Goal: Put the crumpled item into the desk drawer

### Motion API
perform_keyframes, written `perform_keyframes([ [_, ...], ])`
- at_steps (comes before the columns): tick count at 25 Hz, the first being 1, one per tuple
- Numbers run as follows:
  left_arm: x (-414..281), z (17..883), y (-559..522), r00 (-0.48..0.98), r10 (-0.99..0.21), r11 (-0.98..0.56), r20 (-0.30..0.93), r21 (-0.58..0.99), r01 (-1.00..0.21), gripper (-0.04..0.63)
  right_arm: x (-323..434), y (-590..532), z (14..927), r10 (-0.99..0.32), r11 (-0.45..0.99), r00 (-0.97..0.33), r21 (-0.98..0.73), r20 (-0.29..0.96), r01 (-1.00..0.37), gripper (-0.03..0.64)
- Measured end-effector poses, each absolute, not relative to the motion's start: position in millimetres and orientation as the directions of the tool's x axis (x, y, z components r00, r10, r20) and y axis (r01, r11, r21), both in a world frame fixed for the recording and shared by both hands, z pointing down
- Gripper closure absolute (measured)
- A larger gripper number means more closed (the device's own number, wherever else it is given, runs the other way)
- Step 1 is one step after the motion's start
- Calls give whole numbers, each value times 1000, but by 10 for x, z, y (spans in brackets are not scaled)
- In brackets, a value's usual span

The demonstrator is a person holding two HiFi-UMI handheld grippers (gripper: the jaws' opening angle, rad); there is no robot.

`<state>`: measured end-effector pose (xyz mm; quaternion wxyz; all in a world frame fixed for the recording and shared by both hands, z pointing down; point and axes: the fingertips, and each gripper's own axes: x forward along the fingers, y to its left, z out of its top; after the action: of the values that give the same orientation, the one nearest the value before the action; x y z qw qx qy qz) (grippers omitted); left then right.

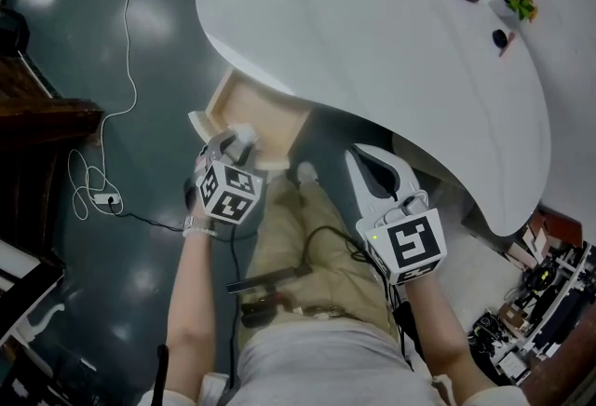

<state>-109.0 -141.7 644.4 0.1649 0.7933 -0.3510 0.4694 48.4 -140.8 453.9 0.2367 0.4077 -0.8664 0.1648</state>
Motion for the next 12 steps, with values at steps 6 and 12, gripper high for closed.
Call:
perform_keyframes([
  [6, -1108, 6507, -1445, 311, -371, -682, 875, -29, -731, 431, 472, -1380, 4567, -628, 610, -554, -97, 547, -787, 612],
  [12, -1119, 6510, -1448, 320, -365, -675, 875, -12, -737, 408, 475, -1359, 4567, -629, 607, -551, -96, 549, -789, 612],
])
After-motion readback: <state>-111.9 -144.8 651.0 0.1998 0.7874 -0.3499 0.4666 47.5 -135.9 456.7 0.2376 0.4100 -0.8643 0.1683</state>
